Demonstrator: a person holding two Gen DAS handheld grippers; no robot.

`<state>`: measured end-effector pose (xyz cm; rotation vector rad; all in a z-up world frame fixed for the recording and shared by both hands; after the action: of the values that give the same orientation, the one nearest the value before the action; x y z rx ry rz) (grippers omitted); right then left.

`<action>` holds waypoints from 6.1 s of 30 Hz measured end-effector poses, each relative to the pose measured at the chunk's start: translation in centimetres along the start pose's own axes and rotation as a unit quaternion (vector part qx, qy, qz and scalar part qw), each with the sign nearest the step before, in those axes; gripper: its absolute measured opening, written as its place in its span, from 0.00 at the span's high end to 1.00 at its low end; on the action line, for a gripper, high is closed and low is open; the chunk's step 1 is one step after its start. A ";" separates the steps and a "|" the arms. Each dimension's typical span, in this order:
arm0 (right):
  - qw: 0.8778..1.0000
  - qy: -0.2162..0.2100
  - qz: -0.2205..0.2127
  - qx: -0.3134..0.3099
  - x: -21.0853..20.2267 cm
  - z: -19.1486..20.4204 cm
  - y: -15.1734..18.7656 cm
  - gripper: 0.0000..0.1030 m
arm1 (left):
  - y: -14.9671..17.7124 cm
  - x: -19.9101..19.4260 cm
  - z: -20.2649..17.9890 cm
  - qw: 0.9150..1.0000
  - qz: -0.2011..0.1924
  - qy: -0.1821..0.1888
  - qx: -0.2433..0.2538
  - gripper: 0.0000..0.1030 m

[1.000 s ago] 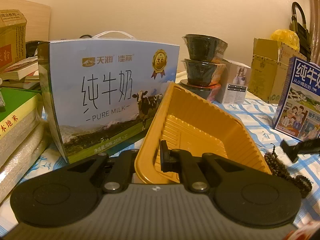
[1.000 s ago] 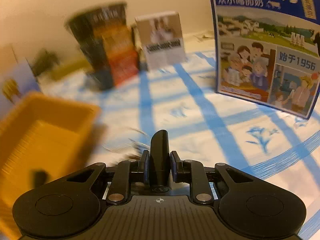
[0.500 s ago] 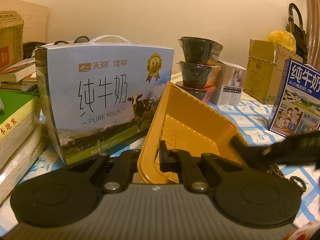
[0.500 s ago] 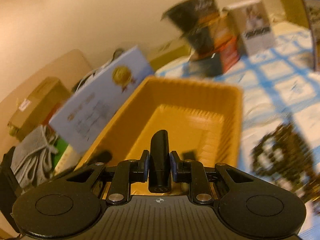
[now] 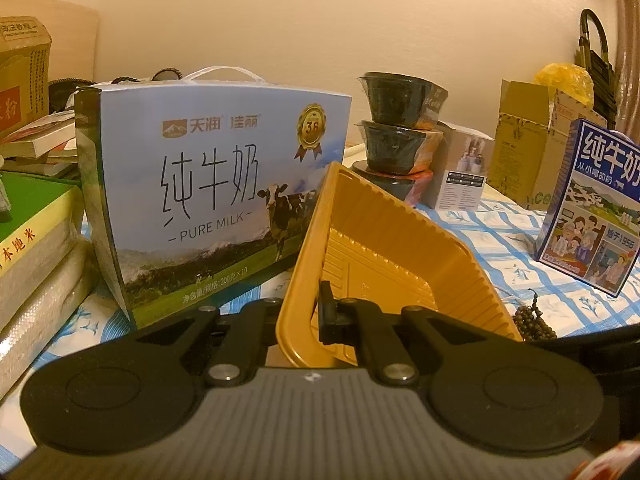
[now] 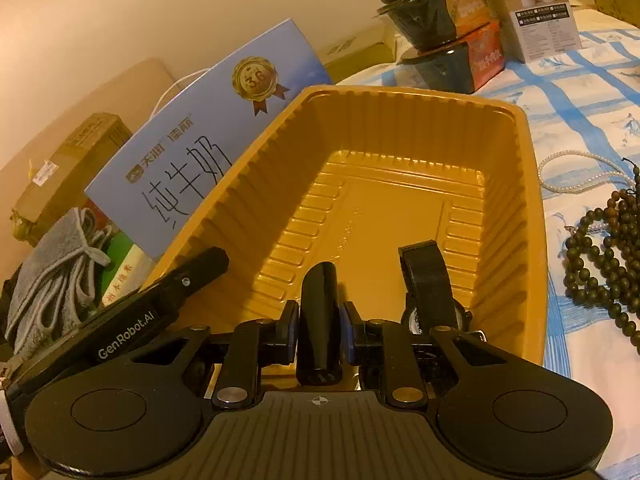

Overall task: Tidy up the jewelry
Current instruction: 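Place the black cylinder into the orange tray and open the right gripper, then pinch a dark bead strand from the pile with the right gripper, then carry the bead strand over the orange tray and open the right gripper, then pinch another dark bead strand from the pile with the right gripper, then lift the strand into the orange tray and open the right gripper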

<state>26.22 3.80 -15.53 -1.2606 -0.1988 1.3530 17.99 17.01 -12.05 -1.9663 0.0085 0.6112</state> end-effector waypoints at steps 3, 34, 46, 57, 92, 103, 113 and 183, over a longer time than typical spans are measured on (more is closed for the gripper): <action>1.000 -0.006 -0.008 -0.003 -0.8 0.2 -0.1 0.61 | 0.1 0.0 0.1 1.000 0.001 -0.002 0.000 0.94; 0.955 0.245 0.032 -0.163 -14.4 -12.0 5.9 0.79 | 0.4 0.1 0.6 1.000 0.003 -0.011 -0.002 0.94; 0.929 0.234 0.084 -0.274 -11.9 -12.4 6.5 0.94 | 0.4 0.1 0.5 1.000 0.003 -0.012 -0.001 0.94; 0.973 0.222 -0.029 -0.052 -18.9 -16.7 2.7 0.94 | 0.4 0.1 0.5 1.000 0.003 -0.012 -0.002 0.94; 0.994 -0.064 -0.073 0.050 -3.8 1.2 -2.9 0.94 | 0.2 0.0 0.3 1.000 0.007 -0.005 -0.002 0.94; 0.989 -0.020 -0.110 0.095 -5.9 -2.5 -4.0 0.50 | 0.2 0.0 0.4 1.000 0.008 -0.006 -0.006 0.94; 0.989 0.110 -0.074 0.059 -13.0 -6.6 1.5 0.50 | 0.3 0.0 0.5 1.000 0.008 -0.007 -0.009 0.94; 0.995 0.055 -0.082 -0.016 -10.3 -1.6 -1.3 0.96 | 0.2 -0.2 0.2 1.000 0.006 -0.007 -0.006 0.94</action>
<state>25.07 -4.87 -9.75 -1.3123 -0.2415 1.1401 17.66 16.99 -12.21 -1.9747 0.0086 0.6353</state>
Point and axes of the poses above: each gripper's, at about its wrist camera, not at the fingertips, and x roughly the way its jaws point, z to its left, y to its underside, the point moved 7 cm from there along x, roughly the way its jaws point, and after that the axes turned 14 degrees about -x, right-handed, at the moved point
